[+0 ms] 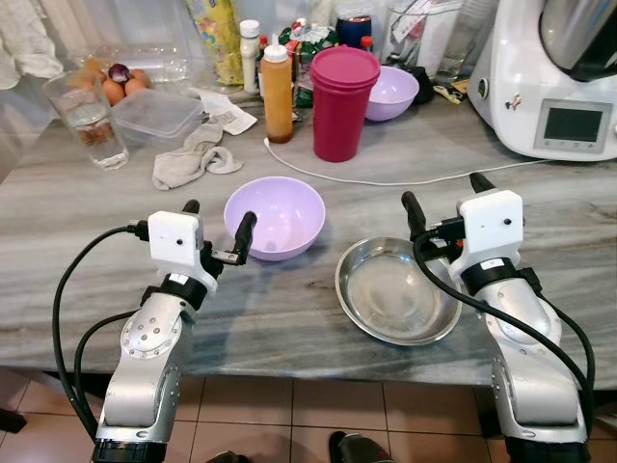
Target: Setting the table
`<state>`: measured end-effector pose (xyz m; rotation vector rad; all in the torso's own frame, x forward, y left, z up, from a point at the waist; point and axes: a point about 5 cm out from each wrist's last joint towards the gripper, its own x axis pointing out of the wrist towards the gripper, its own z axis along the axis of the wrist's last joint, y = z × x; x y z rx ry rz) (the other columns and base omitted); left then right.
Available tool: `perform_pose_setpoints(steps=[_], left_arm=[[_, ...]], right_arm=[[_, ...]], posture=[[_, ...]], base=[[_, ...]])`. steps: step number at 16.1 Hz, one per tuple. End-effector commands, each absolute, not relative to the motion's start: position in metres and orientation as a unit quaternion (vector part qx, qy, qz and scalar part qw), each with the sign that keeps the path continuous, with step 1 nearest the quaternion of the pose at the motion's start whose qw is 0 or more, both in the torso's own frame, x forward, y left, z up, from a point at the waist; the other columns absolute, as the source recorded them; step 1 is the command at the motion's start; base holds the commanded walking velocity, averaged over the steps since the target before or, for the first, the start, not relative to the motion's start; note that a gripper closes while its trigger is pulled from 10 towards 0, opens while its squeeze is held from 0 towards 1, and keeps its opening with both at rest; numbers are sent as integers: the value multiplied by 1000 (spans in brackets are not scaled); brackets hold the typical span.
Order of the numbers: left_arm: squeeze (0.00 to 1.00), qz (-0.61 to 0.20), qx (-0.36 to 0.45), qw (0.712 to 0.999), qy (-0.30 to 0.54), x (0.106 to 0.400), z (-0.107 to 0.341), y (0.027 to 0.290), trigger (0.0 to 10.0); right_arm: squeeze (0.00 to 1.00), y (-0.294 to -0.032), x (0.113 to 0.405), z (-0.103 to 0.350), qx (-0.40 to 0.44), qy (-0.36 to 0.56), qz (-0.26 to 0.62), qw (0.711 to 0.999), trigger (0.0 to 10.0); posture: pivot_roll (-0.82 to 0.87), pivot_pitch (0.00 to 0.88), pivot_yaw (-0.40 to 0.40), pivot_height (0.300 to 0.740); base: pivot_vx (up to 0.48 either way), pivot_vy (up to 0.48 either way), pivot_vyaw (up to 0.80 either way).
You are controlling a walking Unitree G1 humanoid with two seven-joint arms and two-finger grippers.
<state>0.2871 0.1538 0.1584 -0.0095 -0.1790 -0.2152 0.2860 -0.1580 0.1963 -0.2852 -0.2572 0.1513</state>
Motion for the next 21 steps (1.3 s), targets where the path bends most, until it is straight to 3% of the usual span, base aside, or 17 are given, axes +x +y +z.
perform_pose_setpoints(steps=[1,4,21], left_arm=[[0,-95,3,992,-83,288,157,157,10000],[0,-88,9,993,-84,292,161,156,10000],[0,-86,19,992,-87,297,173,155,10000]], right_arm=[[0,-155,285,204,-139,-142,76,977,10000],[0,-153,286,205,-132,-144,76,978,10000],[0,-152,294,190,-26,-80,45,995,10000]], posture=[[-227,128,17,740],[-226,132,17,740],[-209,157,29,740]], base=[[0,0,0],[0,0,0],[-292,0,0]])
